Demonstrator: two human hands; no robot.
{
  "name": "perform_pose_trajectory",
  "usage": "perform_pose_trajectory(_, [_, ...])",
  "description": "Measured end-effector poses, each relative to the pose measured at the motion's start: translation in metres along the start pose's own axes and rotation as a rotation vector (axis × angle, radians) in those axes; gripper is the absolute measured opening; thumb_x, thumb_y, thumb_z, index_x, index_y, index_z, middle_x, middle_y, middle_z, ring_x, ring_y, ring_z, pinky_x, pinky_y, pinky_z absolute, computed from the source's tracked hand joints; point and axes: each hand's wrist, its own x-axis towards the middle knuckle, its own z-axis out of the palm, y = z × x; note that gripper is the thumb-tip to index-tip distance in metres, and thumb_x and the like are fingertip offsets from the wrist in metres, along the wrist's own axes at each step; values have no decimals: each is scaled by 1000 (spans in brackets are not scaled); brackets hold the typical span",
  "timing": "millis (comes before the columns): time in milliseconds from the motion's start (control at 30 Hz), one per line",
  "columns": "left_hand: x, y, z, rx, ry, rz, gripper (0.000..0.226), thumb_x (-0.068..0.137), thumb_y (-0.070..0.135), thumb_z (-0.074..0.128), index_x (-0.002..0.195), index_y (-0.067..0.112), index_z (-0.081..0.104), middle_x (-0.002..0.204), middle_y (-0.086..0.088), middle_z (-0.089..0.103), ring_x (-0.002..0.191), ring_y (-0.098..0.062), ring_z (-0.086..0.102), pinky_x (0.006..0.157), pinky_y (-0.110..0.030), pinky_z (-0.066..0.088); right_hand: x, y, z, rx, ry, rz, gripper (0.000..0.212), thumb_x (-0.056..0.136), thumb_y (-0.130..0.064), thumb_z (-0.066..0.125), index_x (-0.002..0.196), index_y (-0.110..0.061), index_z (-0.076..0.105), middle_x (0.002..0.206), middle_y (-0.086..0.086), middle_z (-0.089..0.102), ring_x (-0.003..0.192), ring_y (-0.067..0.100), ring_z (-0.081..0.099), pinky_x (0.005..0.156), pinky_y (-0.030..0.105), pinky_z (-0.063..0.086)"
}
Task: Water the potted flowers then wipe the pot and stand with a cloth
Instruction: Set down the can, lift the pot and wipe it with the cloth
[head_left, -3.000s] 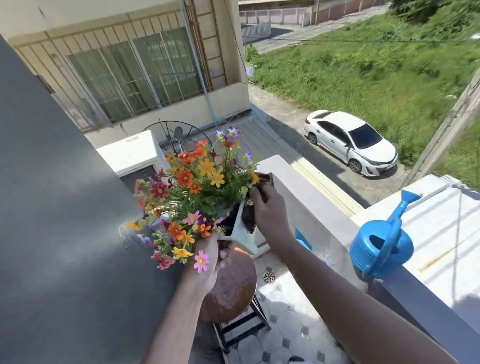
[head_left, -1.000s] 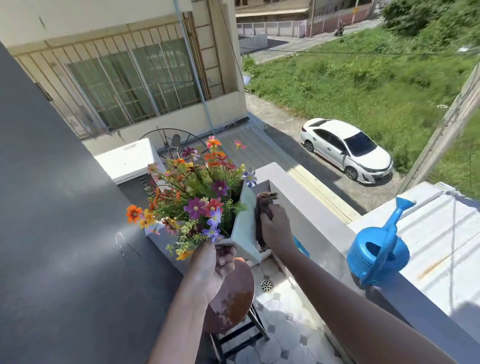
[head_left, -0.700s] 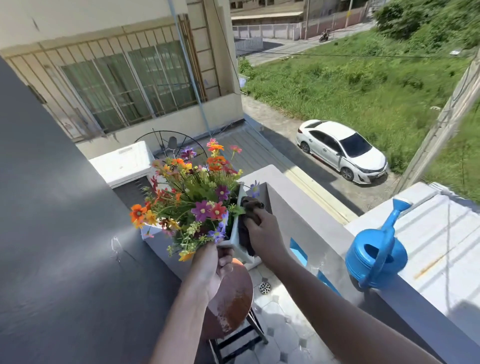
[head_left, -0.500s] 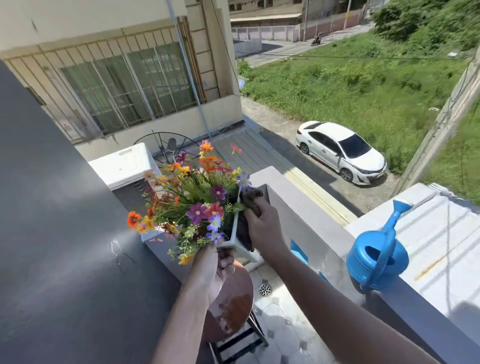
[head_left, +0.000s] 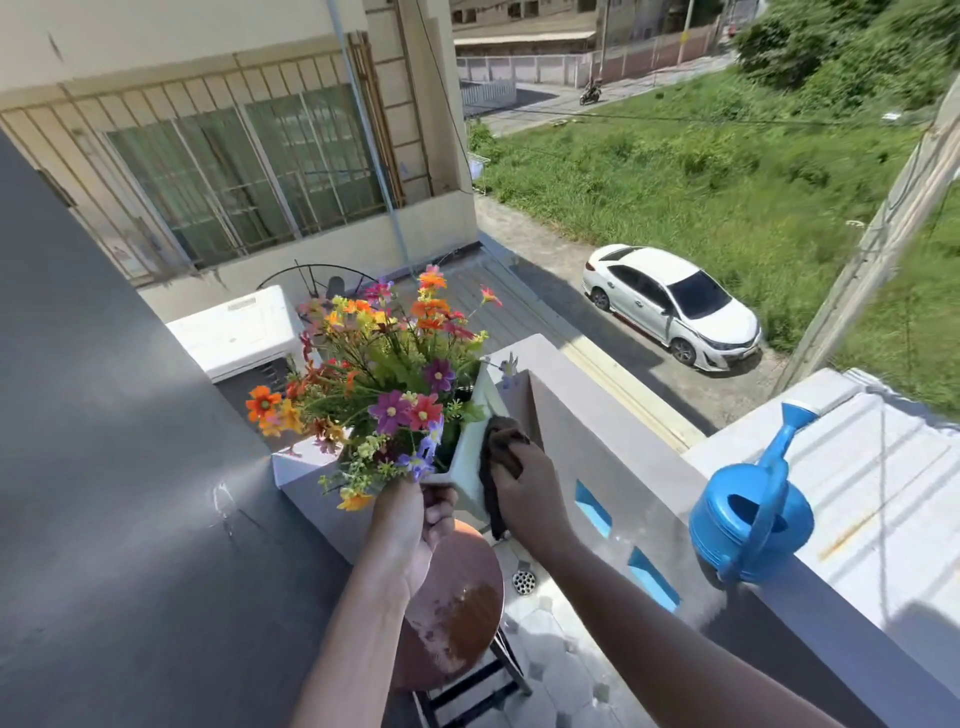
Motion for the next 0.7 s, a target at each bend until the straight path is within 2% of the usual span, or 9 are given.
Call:
perform_pose_trajectory(67, [4, -5, -4, 32, 13, 2, 35, 100, 10, 34, 68, 10, 49, 55, -6, 48, 30, -6, 30, 33, -17, 20, -5, -8, 3, 58, -17, 10, 12, 84, -5, 53, 72, -4, 57, 67, 13, 58, 61, 21, 48, 59, 42, 42])
perform_pose_trajectory(200, [7, -13, -12, 19, 22, -5, 33, 97, 3, 30, 74, 10, 52, 56, -4, 46, 31, -6, 31, 31, -15, 21, -4, -29, 16, 153, 7, -1, 11, 84, -12, 55, 78, -5, 61, 75, 17, 61, 66, 19, 51, 62, 42, 46])
perform_pose_trajectory(300, [6, -14, -22, -5, -23, -36, 32, 100, 9, 34, 73, 9, 51, 56, -6, 49, 32, -6, 31, 30, -16, 21, 5, -37, 22, 179, 28, 8, 13, 83, -14, 52, 79, -5, 61, 72, 16, 62, 63, 26, 54, 60, 43, 46])
perform_pose_trajectory(367, [3, -15, -32, -15, -46, -57, 33, 101, 9, 33, 73, 8, 51, 56, -6, 52, 33, -6, 32, 30, -16, 22, 12, -39, 24, 162, 36, 32, 11, 82, -12, 50, 73, -9, 56, 66, 11, 57, 59, 30, 52, 56, 43, 45])
perform_pose_trajectory(433, [0, -15, -43, -17, -54, -79, 33, 100, 7, 31, 74, 6, 51, 55, -7, 54, 33, -7, 34, 30, -17, 25, 16, -36, 25, 101, 48, 55, 22, 84, -4, 51, 65, -15, 48, 64, 6, 49, 59, 24, 47, 56, 39, 40])
perform_pose_trajectory(500, [-1, -12, -51, -13, -55, -97, 34, 99, 4, 29, 72, 5, 50, 53, -6, 55, 32, -7, 35, 30, -17, 27, 15, -26, 29, 42, 57, 60, 32, 86, 3, 52, 65, -20, 48, 66, 5, 51, 64, 26, 47, 58, 34, 36])
perform_pose_trajectory(600, [7, -7, -59, -16, -48, -82, 35, 99, 3, 27, 70, 6, 47, 49, -4, 55, 30, -6, 35, 30, -16, 26, 1, -7, 44, 22, 38, 79, 12, 87, -1, 54, 78, -7, 59, 75, 14, 60, 69, 26, 52, 64, 41, 42])
perform_pose_trajectory(700, [19, -10, -64, -35, -26, -39, 36, 99, 0, 23, 73, 5, 47, 46, -3, 55, 29, -5, 35, 30, -15, 25, -17, 1, 58, 44, 15, 81, 8, 85, 0, 55, 78, 2, 60, 68, 14, 55, 64, 18, 45, 59, 39, 38])
